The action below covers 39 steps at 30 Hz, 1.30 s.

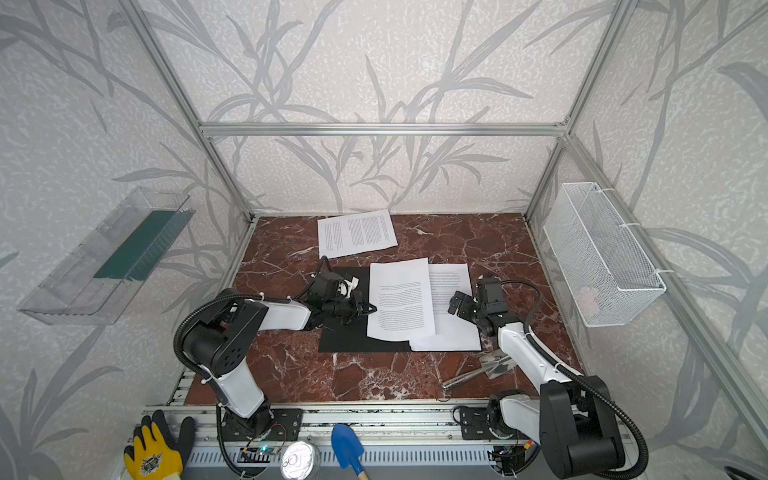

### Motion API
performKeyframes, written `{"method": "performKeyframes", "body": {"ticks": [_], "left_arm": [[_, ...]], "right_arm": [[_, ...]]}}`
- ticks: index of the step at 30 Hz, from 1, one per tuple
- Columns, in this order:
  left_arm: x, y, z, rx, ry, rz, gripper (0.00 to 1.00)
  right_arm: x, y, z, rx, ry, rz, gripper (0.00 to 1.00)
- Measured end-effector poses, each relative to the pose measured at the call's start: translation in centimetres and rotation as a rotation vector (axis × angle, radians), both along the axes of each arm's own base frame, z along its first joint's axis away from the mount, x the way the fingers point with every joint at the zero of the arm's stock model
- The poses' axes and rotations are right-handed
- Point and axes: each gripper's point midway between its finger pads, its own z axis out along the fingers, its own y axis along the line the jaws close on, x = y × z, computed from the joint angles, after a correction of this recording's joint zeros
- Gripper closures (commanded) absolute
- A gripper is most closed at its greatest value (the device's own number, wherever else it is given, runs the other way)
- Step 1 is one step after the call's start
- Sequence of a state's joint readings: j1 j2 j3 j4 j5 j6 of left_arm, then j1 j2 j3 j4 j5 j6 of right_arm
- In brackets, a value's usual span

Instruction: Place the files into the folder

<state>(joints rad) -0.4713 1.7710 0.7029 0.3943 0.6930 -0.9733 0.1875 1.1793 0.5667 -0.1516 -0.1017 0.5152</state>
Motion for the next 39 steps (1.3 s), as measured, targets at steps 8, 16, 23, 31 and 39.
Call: {"method": "performKeyframes", "body": {"ticks": [8,16,23,31,39], "left_arm": [[-0.3,0.1,-1.2,0.050,0.017,-0.025,1.00],[-0.5,0.4,-1.7,0.080,0.021,-0.034,1.00],[-0.5,0.5,-1.9,0.090,0.022,-0.032,1.00],[-0.5,0.5,-1.9,0.093,0.022,-0.030,1.00],[-0.3,0.3,-1.5,0.074,0.012,-0.033,0.95]], "right_arm": [[2.6,9.5,1.4,0.083,-0.027,0.320,0.00],[3.0,11.2,-1.6,0.124,0.058,0.336,0.09],[3.2,12.8,-0.8,0.201,0.035,0.379,0.37],[3.2,12.9,-0.9,0.210,0.039,0.370,0.70],[3.1,12.6,-1.0,0.197,0.045,0.360,1.00]]}}
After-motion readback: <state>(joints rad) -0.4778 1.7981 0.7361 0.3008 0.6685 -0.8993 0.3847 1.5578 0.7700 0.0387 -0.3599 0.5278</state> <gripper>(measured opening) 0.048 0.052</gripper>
